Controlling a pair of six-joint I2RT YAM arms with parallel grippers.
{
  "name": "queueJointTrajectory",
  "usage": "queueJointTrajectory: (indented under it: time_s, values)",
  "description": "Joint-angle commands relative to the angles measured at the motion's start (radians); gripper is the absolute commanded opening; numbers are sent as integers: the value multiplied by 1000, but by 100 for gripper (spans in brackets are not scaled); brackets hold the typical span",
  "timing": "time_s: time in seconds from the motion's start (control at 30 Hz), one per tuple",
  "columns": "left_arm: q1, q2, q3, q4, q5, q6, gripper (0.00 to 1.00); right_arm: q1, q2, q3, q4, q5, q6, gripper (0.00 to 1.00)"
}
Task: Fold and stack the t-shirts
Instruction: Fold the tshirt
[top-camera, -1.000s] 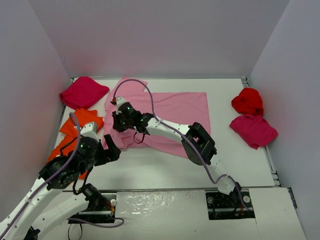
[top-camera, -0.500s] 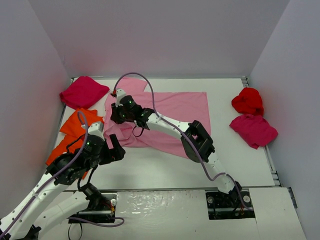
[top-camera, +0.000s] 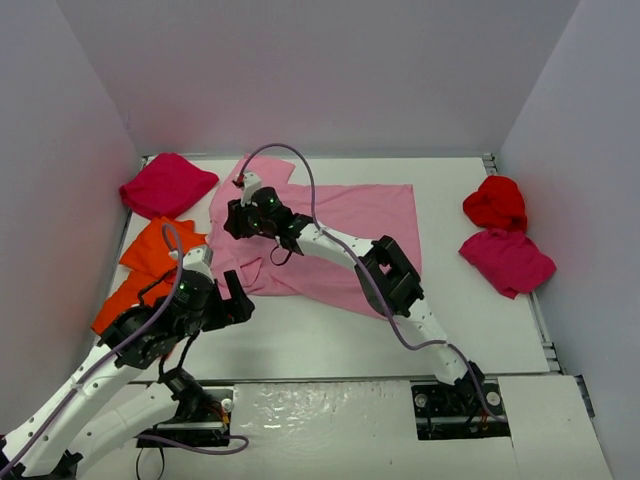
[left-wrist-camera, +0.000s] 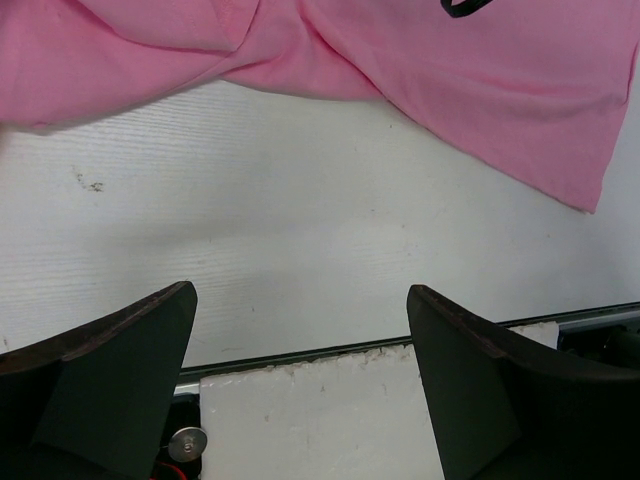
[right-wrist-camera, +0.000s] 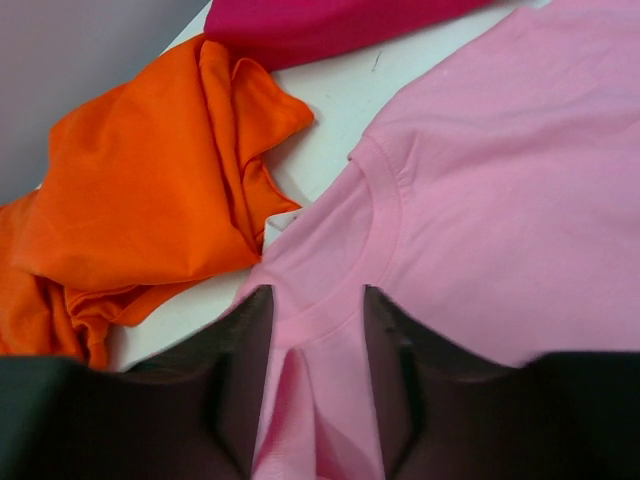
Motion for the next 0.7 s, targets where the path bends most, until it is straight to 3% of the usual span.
queueJointTrajectory:
  time_s: [0.0,0.03,0.1,0.4,0.67]
  values:
    - [-5,35,5,64,13,6,84,-13,-38,14,114,-27,4,52]
    - [-5,38,4,66,12,9,84,-14,-52,3,92,-22,8,63]
    - [-5,42,5,67,9,18,84,-14,-77,-8,23,0,10,68]
    - [-5,50,41,69,-21,45,84,25,-260,-288,-78,-44,40,60]
    - [-4,35,61,85,-29,33,84,35,-258,-277,-83,-40,11,60]
